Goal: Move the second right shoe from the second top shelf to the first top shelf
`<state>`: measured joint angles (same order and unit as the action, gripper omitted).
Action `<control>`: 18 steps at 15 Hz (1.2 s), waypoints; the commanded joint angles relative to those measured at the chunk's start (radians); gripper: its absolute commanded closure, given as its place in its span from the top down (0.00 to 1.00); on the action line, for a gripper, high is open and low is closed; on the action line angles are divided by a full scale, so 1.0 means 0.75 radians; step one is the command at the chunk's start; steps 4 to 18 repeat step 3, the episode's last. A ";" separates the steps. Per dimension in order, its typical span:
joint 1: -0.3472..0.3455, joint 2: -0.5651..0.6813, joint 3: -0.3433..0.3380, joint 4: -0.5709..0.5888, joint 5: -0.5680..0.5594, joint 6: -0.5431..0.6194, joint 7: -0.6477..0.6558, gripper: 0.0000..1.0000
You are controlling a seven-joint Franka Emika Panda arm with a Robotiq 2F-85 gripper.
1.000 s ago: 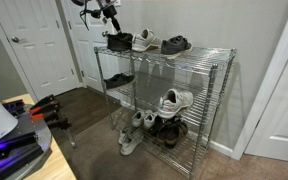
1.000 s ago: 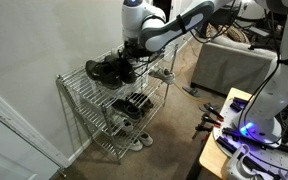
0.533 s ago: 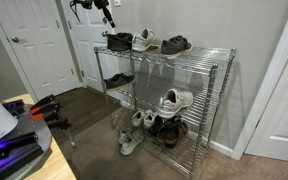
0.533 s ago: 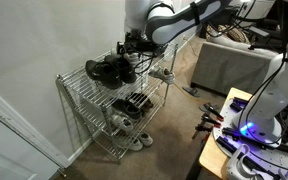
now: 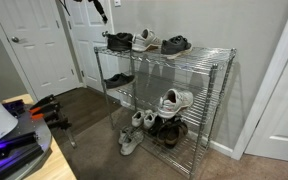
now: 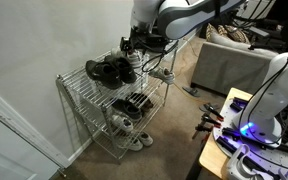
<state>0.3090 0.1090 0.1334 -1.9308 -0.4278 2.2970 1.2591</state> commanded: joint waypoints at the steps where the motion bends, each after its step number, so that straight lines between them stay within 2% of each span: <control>1: -0.020 0.000 0.021 0.002 -0.001 -0.004 0.000 1.00; 18: -0.022 0.000 0.020 0.002 -0.001 -0.004 0.000 1.00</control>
